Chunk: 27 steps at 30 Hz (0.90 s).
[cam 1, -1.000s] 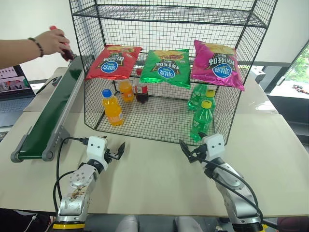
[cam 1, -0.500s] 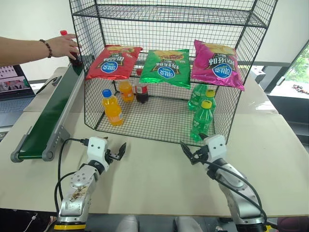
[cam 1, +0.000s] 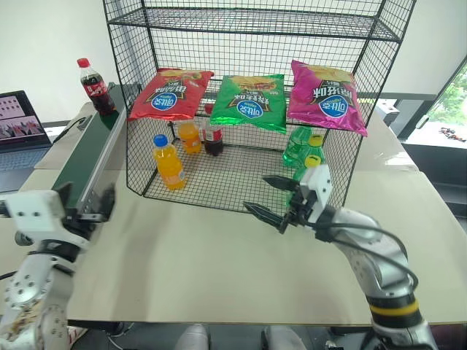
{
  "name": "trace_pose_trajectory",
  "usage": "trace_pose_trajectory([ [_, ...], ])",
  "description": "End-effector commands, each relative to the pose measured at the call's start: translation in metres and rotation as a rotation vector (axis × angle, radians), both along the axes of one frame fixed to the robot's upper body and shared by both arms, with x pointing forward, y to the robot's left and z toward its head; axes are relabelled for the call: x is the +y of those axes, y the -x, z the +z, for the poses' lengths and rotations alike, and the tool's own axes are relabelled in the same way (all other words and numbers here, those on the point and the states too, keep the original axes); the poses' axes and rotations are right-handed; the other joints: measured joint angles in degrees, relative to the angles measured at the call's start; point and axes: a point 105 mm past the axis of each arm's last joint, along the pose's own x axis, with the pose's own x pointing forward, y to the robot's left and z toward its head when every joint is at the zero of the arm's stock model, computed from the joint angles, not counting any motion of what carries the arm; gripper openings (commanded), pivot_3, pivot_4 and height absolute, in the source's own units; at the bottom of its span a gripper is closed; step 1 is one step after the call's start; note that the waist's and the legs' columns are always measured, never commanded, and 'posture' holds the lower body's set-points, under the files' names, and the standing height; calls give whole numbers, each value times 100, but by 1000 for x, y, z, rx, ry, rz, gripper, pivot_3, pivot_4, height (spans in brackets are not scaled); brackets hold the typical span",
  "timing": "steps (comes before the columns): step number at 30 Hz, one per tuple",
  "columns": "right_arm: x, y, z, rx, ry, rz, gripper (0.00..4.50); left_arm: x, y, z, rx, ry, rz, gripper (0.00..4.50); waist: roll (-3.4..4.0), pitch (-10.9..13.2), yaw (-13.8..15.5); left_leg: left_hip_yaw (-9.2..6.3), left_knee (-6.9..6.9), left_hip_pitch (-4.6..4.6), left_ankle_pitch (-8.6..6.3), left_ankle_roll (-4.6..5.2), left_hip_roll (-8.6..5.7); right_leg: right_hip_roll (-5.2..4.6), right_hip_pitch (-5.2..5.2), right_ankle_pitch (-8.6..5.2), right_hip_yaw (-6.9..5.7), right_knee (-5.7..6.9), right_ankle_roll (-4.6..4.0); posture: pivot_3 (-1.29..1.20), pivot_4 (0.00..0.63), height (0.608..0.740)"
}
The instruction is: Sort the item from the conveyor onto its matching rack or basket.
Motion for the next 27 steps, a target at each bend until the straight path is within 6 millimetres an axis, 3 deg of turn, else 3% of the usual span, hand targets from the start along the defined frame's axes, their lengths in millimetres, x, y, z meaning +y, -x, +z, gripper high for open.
trace_pose_trajectory([
  [1,18,14,14,0,2,198,4500,36,16,15,-51,2,134,4451,0,0,4,0,0,-1,0,0,-1,0,-1,0,0,-2,-1,0,150,738],
  [5,33,25,27,-16,4,355,4500,56,23,13,-48,15,167,4451,0,0,14,0,-1,-3,-1,1,-2,-2,-2,2,0,-4,-4,0,150,738],
  [13,54,38,51,-88,-9,510,4500,89,30,12,-43,49,183,4451,-2,-1,-4,2,-4,-4,-1,1,2,0,-11,3,-1,-1,-7,0,150,738],
  [21,59,37,61,-134,-28,515,4500,99,21,9,-24,49,141,4451,0,1,-1,2,-9,-4,-1,0,2,-2,-14,4,-2,-1,-8,0,150,738],
  [27,58,37,62,-141,-28,505,4500,96,9,7,-12,47,104,4451,1,1,-1,2,-13,-4,-1,0,3,-2,-16,4,-2,0,-8,0,150,738],
])
